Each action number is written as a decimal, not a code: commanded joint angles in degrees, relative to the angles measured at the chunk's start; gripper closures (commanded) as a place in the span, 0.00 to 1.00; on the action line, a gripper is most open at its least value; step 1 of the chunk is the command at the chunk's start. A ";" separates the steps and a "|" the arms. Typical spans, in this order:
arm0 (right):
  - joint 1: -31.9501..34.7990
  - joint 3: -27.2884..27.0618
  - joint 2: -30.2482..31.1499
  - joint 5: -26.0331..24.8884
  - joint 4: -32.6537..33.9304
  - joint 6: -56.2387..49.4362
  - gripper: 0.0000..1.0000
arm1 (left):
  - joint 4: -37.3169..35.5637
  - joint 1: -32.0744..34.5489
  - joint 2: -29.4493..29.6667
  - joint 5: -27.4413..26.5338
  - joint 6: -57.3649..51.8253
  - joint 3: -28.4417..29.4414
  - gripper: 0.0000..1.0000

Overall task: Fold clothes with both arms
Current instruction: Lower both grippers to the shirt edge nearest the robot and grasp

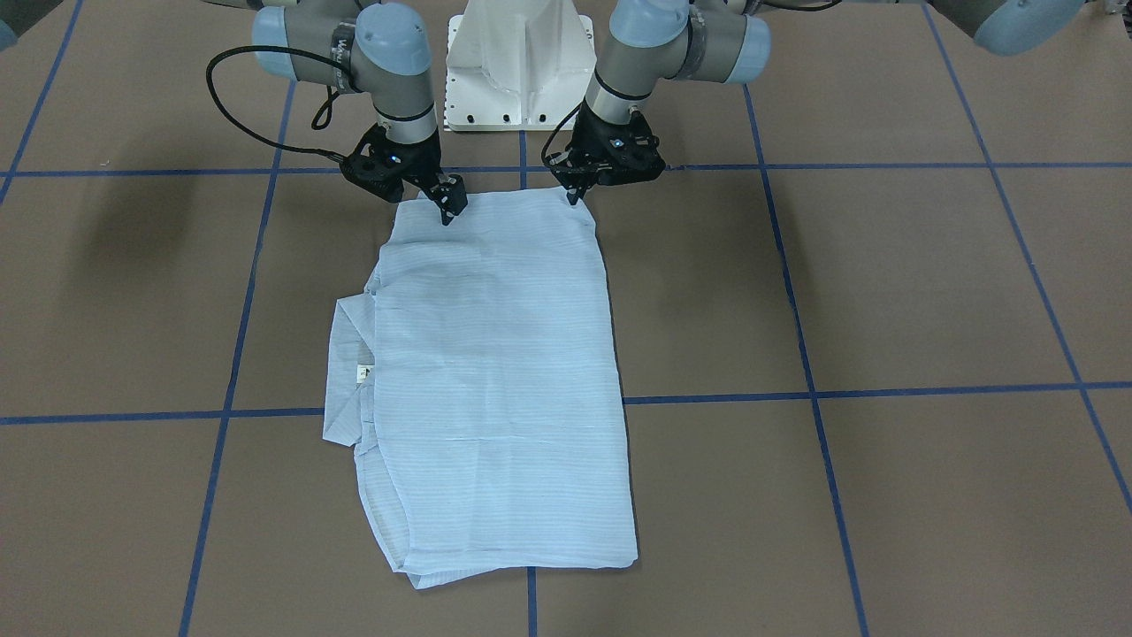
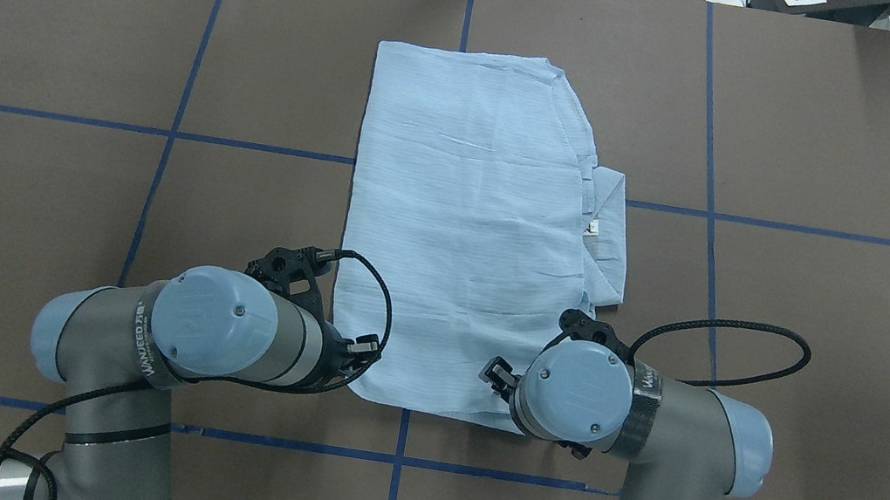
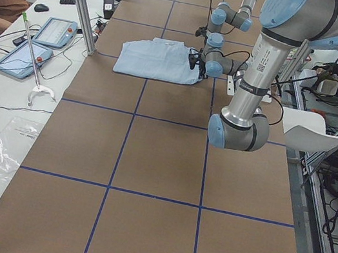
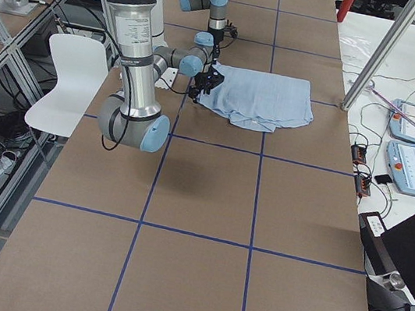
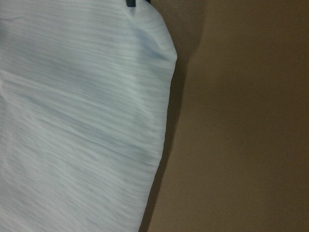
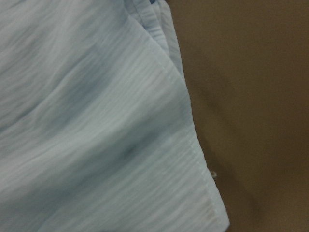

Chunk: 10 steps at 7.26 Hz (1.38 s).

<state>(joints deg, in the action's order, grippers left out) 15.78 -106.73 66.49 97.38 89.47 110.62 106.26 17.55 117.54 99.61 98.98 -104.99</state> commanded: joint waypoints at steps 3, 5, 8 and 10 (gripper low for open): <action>0.04 0.03 0.13 0.09 0.00 0.04 0.35 | 0.09 -0.06 0.06 -0.03 0.08 -0.04 1.00; 0.04 -0.14 -0.04 0.35 0.00 -0.05 0.88 | 0.09 -0.06 0.06 -0.11 0.08 -0.04 1.00; 1.01 -2.25 -0.13 0.70 0.18 -0.23 1.00 | 0.09 0.03 0.06 -0.20 -0.01 0.05 1.00; 2.49 -4.08 -0.22 2.18 0.09 -0.14 1.00 | 0.17 0.20 0.06 -0.20 0.08 -0.04 1.00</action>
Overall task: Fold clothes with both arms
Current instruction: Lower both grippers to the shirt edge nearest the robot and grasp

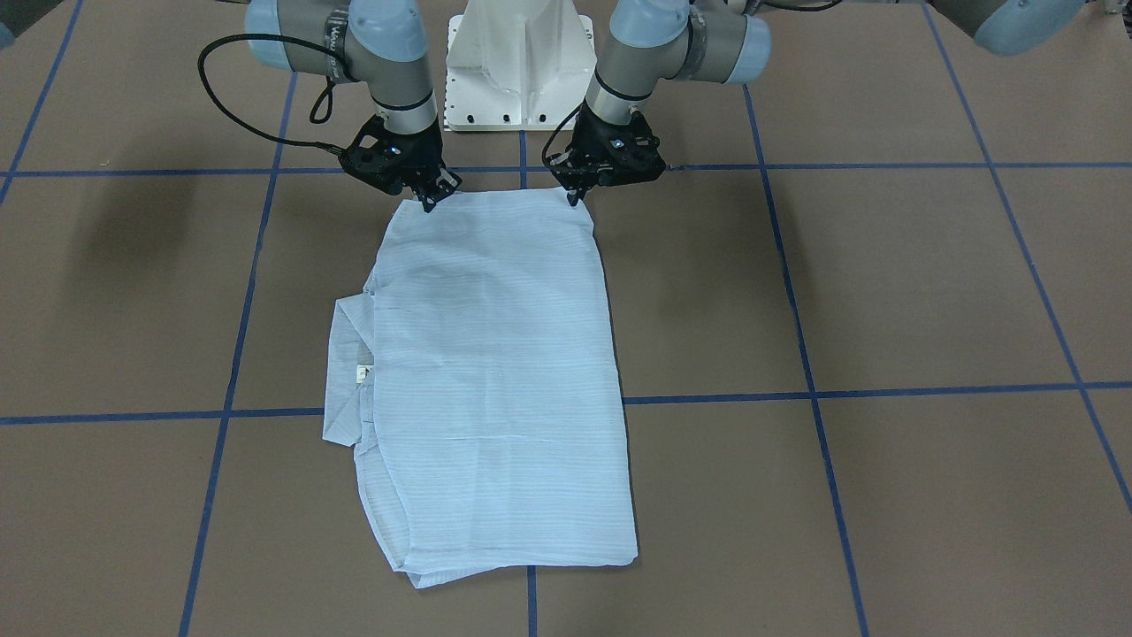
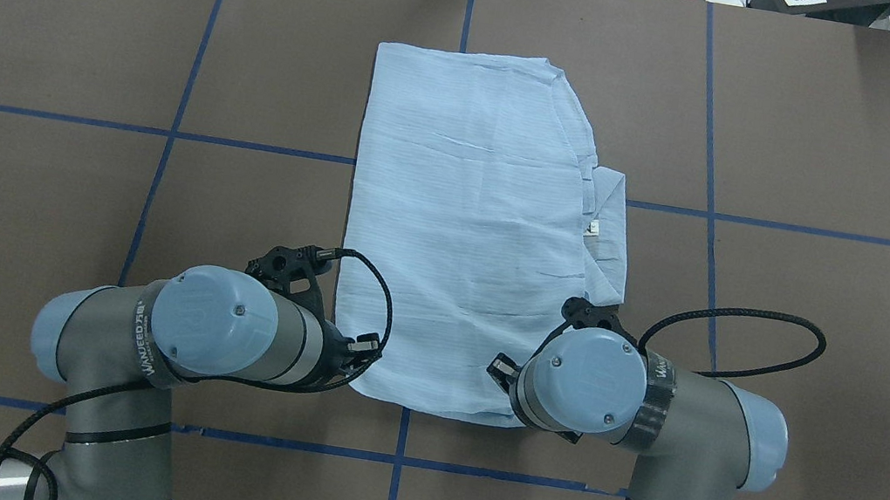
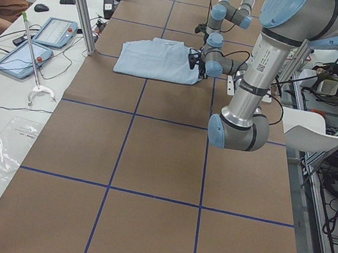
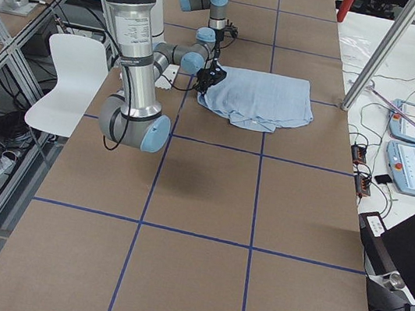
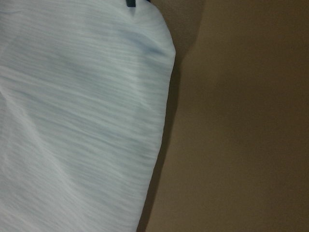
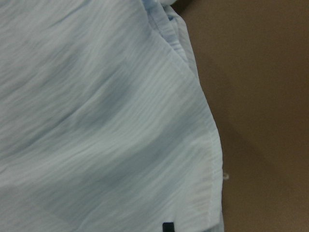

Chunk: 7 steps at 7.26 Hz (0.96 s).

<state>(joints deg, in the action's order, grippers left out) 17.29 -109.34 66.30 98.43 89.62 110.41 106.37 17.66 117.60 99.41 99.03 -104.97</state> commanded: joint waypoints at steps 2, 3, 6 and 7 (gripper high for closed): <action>1.08 -5.08 0.41 1.24 -0.06 0.16 1.00 | -0.46 0.18 0.26 0.43 0.11 -1.98 1.00; 1.17 -6.14 1.02 2.11 -0.14 0.07 1.00 | -1.24 0.18 -0.43 2.44 0.46 -4.86 1.00; 0.82 -13.33 4.35 10.34 -0.06 -0.02 1.00 | -13.69 -0.70 -0.62 7.79 0.81 -14.79 1.00; -0.31 -14.75 4.88 14.47 0.03 -0.02 1.00 | -17.21 -3.13 -0.70 8.43 2.47 -17.61 1.00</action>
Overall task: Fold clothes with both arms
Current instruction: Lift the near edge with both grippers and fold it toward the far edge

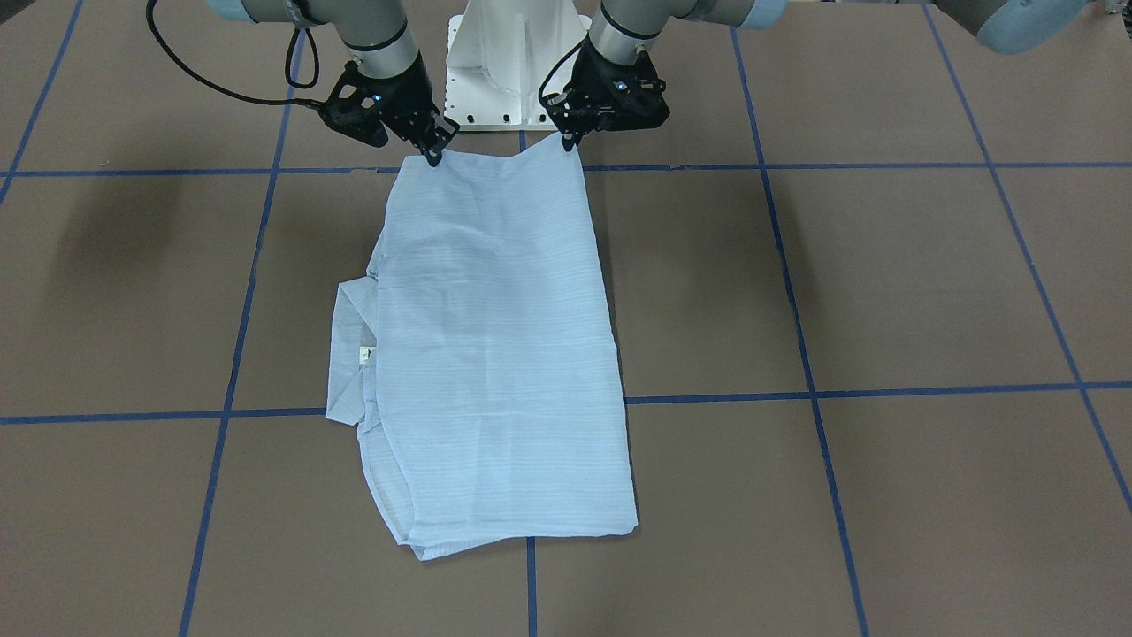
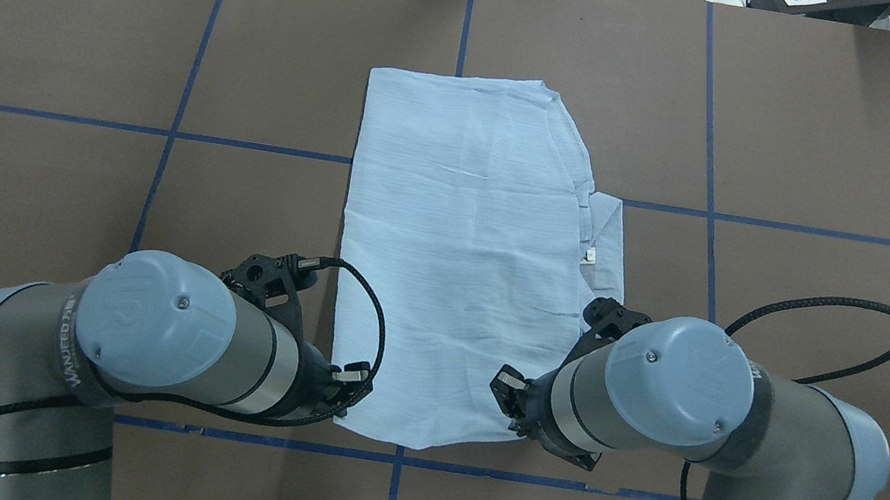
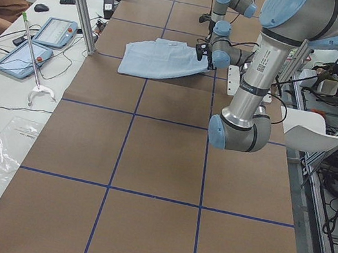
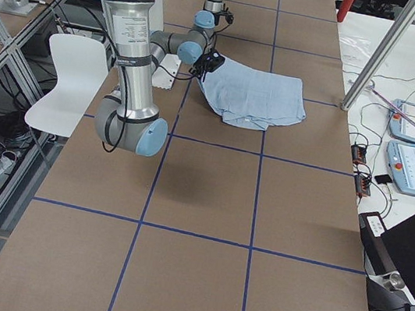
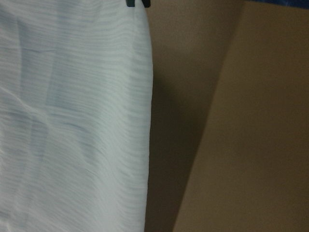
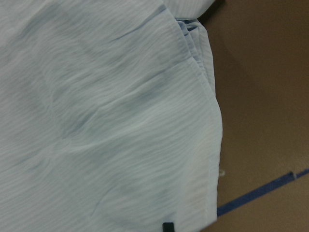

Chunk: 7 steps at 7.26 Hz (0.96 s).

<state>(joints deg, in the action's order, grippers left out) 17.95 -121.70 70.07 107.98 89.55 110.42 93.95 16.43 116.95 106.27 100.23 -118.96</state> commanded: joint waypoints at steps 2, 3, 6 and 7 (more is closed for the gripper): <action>-2.48 -4.58 1.12 10.74 0.19 0.14 1.00 | -11.73 -6.13 0.03 1.66 2.86 -8.98 1.00; -2.31 -4.51 0.95 10.94 0.10 0.14 1.00 | -12.82 -6.32 0.38 1.66 2.95 -10.92 1.00; 8.56 -1.17 -0.37 10.33 0.10 -6.41 1.00 | -5.67 0.22 1.35 1.74 0.07 -6.83 1.00; 11.99 0.31 -1.24 10.32 0.01 -8.97 1.00 | -4.84 2.88 1.88 1.75 -0.90 -4.72 1.00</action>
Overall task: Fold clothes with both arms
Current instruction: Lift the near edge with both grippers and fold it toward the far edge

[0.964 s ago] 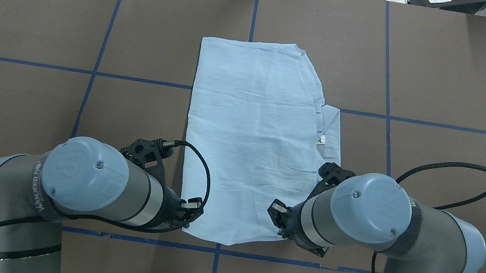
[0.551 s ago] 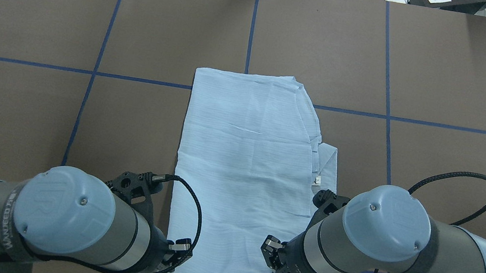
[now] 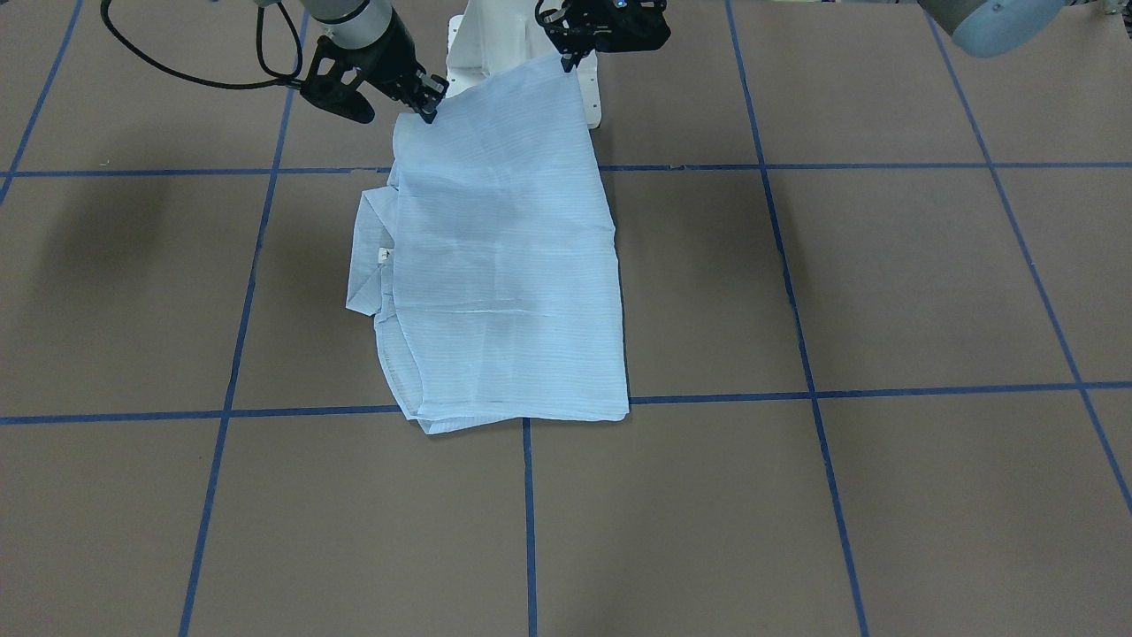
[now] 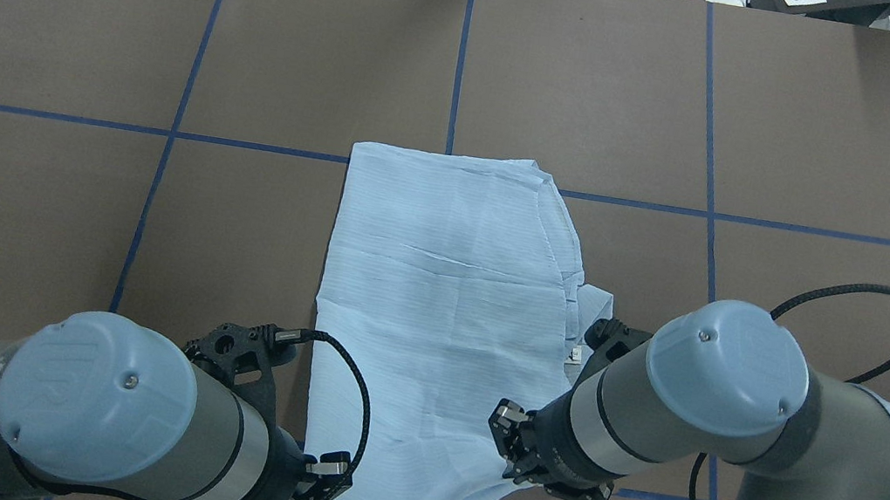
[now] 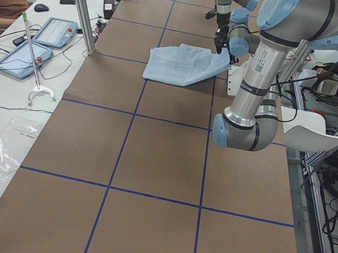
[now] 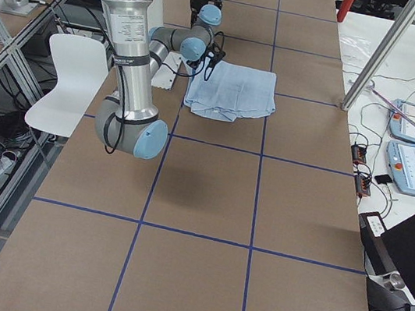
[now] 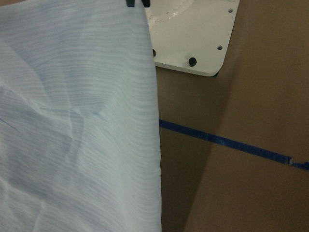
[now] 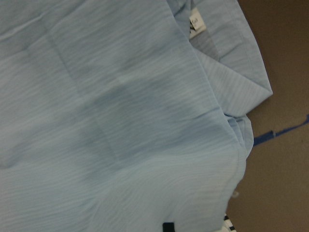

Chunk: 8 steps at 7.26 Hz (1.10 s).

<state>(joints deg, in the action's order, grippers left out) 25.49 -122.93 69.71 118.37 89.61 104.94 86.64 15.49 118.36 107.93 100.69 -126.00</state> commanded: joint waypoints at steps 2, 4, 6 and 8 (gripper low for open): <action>7.81 8.72 -5.61 -1.38 -0.05 -8.15 1.00 | 5.36 10.31 1.34 0.18 -6.62 6.72 1.00; 9.57 12.61 -8.17 -3.50 -0.31 -14.21 1.00 | 12.28 15.59 1.87 3.23 -9.18 14.16 1.00; 12.56 21.72 -14.13 -3.50 -0.49 -19.31 1.00 | 17.49 18.33 3.97 3.52 -10.77 20.85 1.00; 14.59 27.02 -15.65 -3.58 -4.32 -21.97 1.00 | 22.33 20.53 5.73 3.52 -11.39 25.71 1.00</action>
<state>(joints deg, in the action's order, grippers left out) 38.90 -99.32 55.03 114.86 88.15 84.36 106.35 34.64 123.18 111.41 89.68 -102.94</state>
